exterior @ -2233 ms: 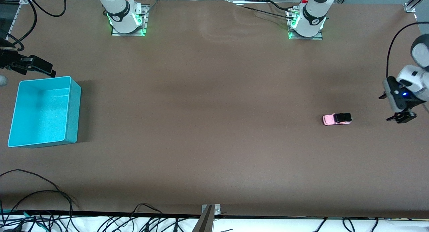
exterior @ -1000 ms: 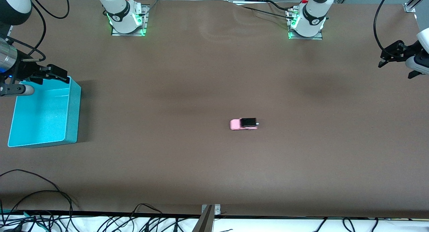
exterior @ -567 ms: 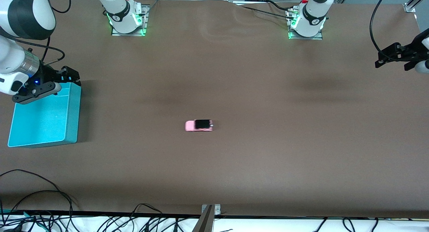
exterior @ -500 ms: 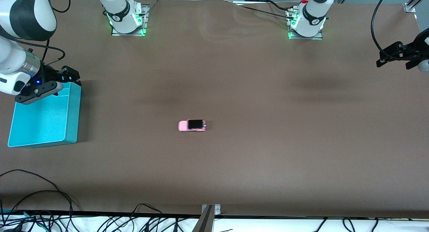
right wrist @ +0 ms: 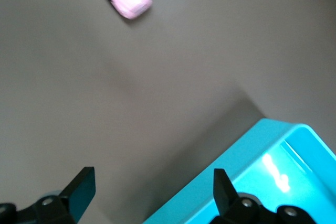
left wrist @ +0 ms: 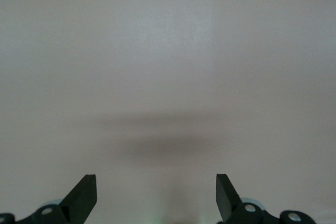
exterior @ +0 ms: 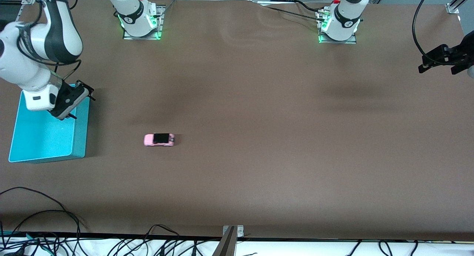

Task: Wind and store pink jeep toy

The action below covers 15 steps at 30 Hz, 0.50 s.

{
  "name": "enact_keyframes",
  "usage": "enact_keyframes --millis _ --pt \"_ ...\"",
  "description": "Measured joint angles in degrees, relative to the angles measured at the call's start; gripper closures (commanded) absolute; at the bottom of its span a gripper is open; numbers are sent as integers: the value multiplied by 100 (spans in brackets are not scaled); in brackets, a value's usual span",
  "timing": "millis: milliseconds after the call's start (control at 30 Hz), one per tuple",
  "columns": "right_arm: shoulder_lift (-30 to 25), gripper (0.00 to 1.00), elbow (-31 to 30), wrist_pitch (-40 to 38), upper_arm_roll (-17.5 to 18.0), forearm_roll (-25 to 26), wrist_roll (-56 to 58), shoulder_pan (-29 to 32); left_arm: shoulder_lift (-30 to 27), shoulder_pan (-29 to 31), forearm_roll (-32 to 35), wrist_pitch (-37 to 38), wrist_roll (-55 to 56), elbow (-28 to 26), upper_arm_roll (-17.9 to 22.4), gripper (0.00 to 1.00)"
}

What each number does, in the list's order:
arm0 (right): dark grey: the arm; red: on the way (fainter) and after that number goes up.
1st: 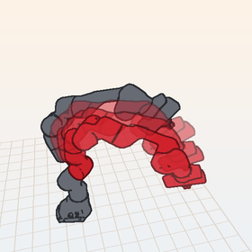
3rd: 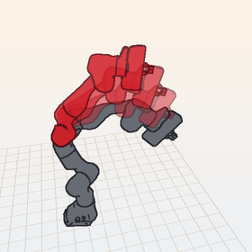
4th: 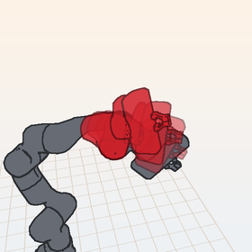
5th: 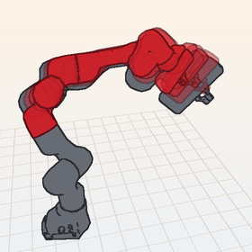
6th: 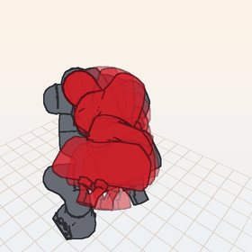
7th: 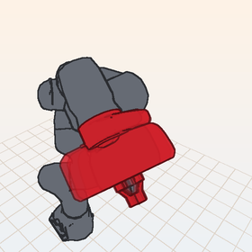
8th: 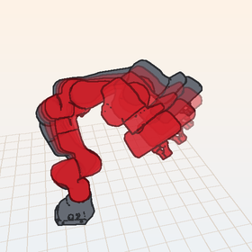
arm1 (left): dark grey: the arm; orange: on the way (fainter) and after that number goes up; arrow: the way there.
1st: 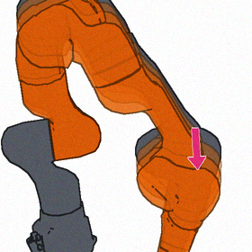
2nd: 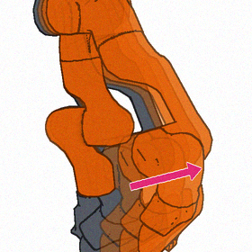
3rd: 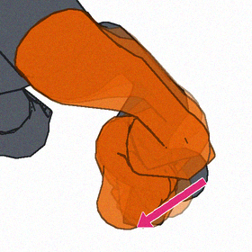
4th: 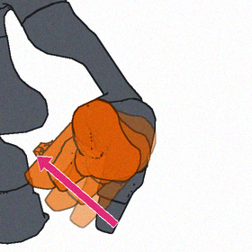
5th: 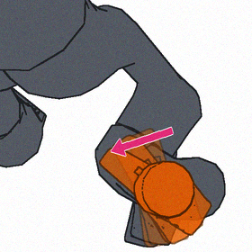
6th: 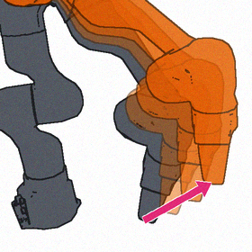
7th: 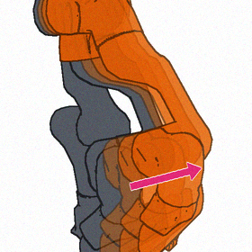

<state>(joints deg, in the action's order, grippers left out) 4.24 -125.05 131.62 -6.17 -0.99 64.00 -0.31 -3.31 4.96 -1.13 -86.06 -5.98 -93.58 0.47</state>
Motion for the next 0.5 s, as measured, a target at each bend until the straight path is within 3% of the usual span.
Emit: enact_keyframes --millis 333,500 --pt "672 0 367 383 -34 -30 1542 14 -3 2 0 5 4 11 5 0" --pt "1113 0 808 380 -42 -557 2379 56 -3 2 0 5 13 13 3 0"
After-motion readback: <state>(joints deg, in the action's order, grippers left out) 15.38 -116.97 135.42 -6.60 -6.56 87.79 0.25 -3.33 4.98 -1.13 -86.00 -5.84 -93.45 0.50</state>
